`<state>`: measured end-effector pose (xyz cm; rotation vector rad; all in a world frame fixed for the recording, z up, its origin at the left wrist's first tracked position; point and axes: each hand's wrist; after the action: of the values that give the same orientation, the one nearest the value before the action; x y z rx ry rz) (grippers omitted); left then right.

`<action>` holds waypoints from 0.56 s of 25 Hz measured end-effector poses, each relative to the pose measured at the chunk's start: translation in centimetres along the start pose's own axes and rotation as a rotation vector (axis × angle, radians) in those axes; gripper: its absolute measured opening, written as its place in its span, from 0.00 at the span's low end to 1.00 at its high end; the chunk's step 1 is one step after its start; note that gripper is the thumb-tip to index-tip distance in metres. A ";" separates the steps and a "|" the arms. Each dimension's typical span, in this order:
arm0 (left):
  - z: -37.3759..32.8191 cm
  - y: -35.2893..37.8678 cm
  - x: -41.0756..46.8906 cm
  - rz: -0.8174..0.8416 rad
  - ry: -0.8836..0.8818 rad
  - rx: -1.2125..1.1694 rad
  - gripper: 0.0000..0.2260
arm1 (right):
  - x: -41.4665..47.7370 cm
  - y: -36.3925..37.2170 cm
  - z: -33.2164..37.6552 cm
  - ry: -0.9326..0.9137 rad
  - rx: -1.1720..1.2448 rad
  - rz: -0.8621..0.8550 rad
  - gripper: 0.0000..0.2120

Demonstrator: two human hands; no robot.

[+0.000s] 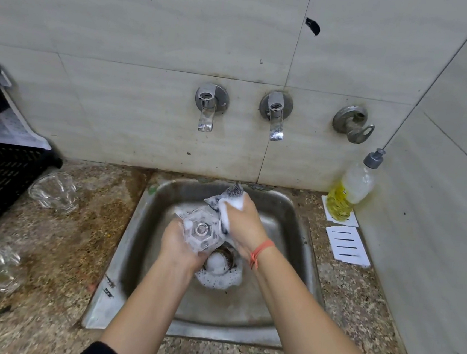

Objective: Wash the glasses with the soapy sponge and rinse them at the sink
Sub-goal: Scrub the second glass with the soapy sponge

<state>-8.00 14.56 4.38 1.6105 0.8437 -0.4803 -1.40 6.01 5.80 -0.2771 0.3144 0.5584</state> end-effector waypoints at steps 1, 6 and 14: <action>-0.5 0.1 -0.3 0.041 -0.043 0.042 0.18 | 0.3 -0.7 0.8 -0.040 -0.109 0.032 0.14; -1.8 0.7 -1.7 0.033 -0.042 0.230 0.13 | 0.3 -0.8 0.6 -0.189 -0.353 0.070 0.10; -0.8 -0.2 0.1 0.006 -0.089 -0.012 0.21 | 0.2 -0.8 -1.8 -0.084 -0.021 -0.032 0.08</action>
<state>-8.20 15.34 4.40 1.5691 0.7727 -0.5380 -1.22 4.85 4.28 -0.2773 0.2229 0.5406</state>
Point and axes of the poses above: each hand's wrist, its own x-axis towards the middle knuckle, its own y-axis out of the palm, z = x × y, and after that the axes turned 12 degrees about -x, right-handed
